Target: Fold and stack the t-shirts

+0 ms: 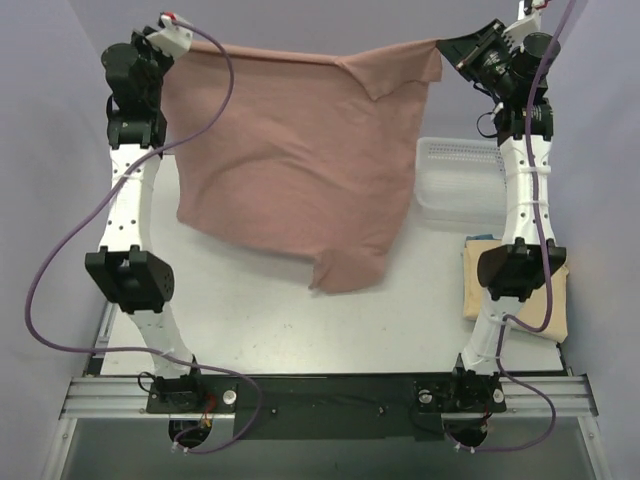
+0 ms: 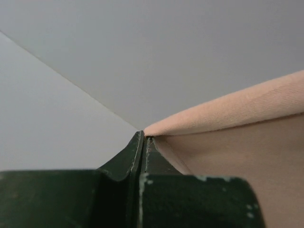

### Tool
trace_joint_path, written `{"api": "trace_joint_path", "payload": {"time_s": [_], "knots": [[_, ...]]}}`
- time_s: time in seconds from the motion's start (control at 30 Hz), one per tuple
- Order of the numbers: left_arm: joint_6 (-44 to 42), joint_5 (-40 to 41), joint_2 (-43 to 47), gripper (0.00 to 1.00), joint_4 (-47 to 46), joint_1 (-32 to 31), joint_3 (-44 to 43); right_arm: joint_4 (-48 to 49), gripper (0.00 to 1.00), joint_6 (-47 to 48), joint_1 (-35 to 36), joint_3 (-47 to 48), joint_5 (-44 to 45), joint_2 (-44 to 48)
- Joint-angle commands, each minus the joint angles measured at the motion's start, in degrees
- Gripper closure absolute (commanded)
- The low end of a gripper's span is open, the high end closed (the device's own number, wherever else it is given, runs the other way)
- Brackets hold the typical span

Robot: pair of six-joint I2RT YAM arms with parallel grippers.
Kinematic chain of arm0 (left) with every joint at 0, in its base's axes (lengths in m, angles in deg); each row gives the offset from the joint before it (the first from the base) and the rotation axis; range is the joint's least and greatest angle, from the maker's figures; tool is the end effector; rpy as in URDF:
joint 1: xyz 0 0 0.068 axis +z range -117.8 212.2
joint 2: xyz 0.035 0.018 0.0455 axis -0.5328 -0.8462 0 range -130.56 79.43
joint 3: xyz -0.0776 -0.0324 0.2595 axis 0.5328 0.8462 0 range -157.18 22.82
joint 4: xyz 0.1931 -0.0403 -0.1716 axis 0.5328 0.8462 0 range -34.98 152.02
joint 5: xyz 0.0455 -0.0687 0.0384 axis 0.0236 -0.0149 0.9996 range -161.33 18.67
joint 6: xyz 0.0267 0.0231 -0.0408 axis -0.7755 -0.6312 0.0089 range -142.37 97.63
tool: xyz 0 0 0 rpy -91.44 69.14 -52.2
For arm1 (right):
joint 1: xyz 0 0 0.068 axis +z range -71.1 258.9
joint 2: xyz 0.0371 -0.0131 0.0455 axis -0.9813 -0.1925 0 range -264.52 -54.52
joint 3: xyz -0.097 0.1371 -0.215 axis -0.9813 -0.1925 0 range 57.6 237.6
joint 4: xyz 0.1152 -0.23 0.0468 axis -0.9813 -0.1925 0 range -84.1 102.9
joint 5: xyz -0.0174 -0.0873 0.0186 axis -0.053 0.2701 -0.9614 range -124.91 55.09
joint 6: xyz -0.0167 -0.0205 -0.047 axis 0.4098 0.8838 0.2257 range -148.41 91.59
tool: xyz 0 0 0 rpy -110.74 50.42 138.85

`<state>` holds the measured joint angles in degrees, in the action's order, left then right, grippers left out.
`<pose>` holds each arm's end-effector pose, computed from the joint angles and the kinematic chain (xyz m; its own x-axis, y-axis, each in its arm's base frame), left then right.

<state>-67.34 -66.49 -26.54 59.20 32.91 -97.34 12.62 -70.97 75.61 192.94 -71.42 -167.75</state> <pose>0.4233 0.0083 0.5044 0.0553 0.7050 -0.7071 -0.1904 0.7026 0.6856 0.4242 -0.0032 0.5421 -0.0683 0.5485 -0.8333 -0.6232 0.6288 0.4650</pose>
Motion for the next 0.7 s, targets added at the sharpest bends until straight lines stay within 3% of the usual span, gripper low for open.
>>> {"api": "trace_joint_path", "payload": {"time_s": [0.0, 0.1, 0.2, 0.3, 0.37, 0.47, 0.5, 0.6, 0.67], "knots": [[1.38, 0.44, -7.64, 1.0, -7.09, 3.59, -27.5, 13.8, 1.0, -7.89, -0.49, 12.22, 5.81, 1.34], [-0.37, -1.41, -14.51, 1.0, -5.24, 4.21, -38.9, 15.65, 1.0, -4.11, -1.45, 10.47, 10.75, 3.8], [-0.91, -1.5, -10.86, 1.0, -7.78, 5.0, -33.58, 15.74, 1.0, -2.08, -3.64, 8.45, 10.77, 6.43], [0.5, -2.64, -3.38, 1.0, -12.34, 6.84, -15.63, 12.16, 1.0, -1.73, -5.06, 3.19, 6.12, 10.38], [0.24, -4.31, 2.77, 1.0, -14.9, 7.81, -4.19, 9.52, 1.0, 0.71, -5.5, -5.24, 2.17, 15.48], [-2.13, -10.18, 14.08, 1.0, -14.21, 9.13, 11.49, 2.76, 1.0, 4.94, -5.41, -23.86, -1.98, 26.45], [-3.79, -11.59, 17.09, 1.0, -14.21, 9.66, 20.31, 1.43, 1.0, 7.3, -5.32, -30.95, -3.72, 31.35], [-8.98, -17.05, 29.11, 1.0, -7.13, 10.62, 38.44, -9.87, 1.0, 13.55, -4.45, -45.93, -5.24, 41.05], [-11.98, -17.85, 33.46, 1.0, 6.04, 11.24, 41.84, -17.69, 1.0, 18.82, -3.57, -55.34, -4.71, 48.43]]}}
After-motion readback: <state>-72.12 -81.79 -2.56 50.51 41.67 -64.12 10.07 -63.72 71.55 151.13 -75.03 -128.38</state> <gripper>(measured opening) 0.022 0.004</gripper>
